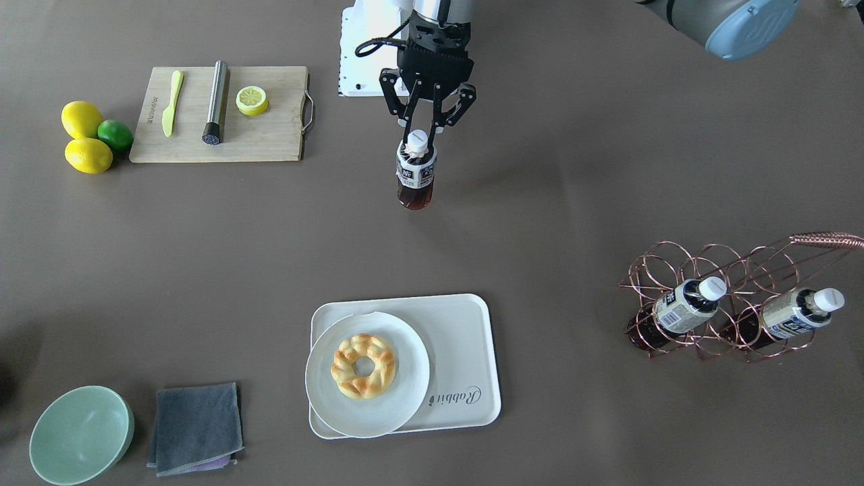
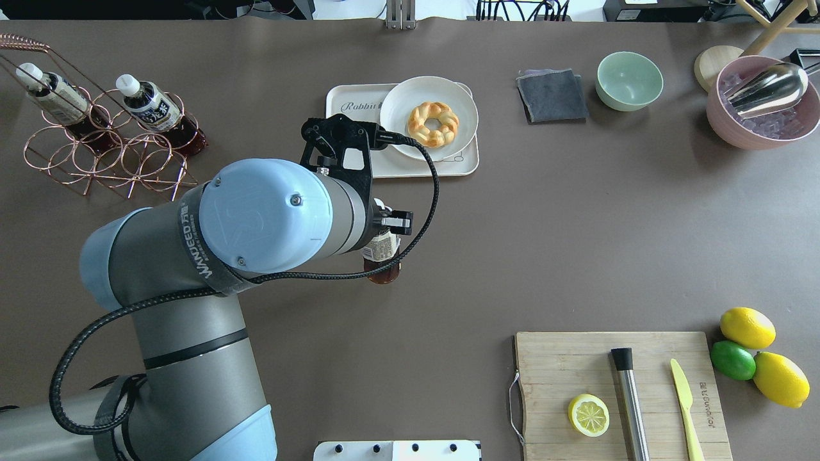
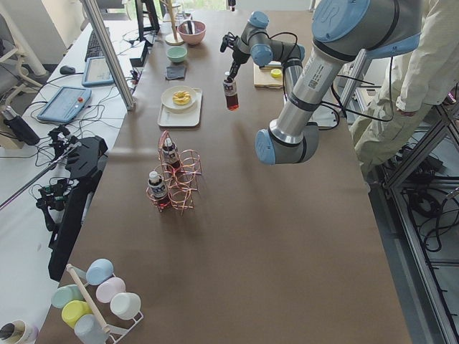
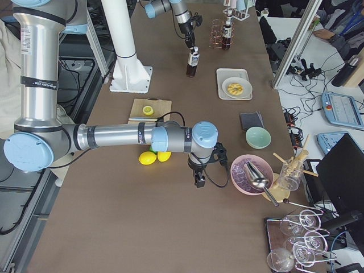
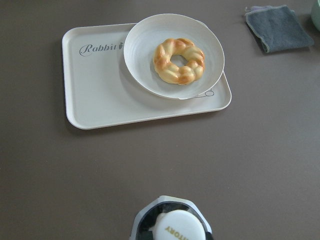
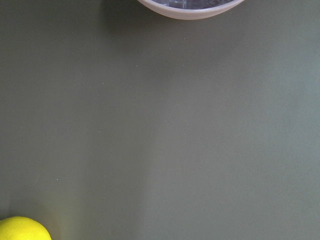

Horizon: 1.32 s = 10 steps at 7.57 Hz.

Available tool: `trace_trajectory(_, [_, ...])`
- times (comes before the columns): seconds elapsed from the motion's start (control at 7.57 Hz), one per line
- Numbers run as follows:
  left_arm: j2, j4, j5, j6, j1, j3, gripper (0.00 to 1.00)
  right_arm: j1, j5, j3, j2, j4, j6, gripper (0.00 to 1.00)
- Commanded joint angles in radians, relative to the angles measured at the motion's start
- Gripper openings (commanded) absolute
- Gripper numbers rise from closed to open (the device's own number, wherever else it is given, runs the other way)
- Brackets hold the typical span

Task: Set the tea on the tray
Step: 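Carry the bottle with the left gripper and set it on the table near the tray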

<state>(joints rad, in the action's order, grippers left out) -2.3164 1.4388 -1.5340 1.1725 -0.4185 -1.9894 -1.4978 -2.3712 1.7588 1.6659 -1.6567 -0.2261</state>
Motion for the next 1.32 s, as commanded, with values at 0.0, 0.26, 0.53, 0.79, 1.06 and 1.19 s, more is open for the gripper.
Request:
trace_trajectory(0.0, [-0.017, 0.008, 0.018, 0.013, 0.023, 0.038, 0.00, -0.001, 0.000, -0.001, 0.000, 0.000, 0.001, 1.00])
trace_trajectory(0.26, [-0.034, 0.009, 0.026, 0.015, 0.035, 0.061, 0.00, -0.001, -0.002, -0.002, 0.000, -0.001, 0.002, 1.00])
trace_trajectory(0.53, [-0.035, 0.011, 0.026, 0.016, 0.036, 0.066, 0.00, -0.001, -0.002, -0.004, 0.000, -0.001, 0.002, 1.00])
trace_trajectory(0.79, [-0.031, 0.011, 0.037, 0.015, 0.043, 0.066, 0.00, -0.001, 0.000, -0.004, 0.000, -0.001, 0.004, 1.00])
trace_trajectory(1.06, [-0.031, 0.035, 0.052, 0.018, 0.050, 0.080, 0.46, -0.001, 0.000, -0.004, 0.000, -0.001, 0.004, 1.00])
trace_trajectory(1.19, [-0.031, 0.037, 0.052, 0.018, 0.052, 0.081, 0.58, -0.001, 0.001, -0.004, 0.000, -0.001, 0.002, 1.00])
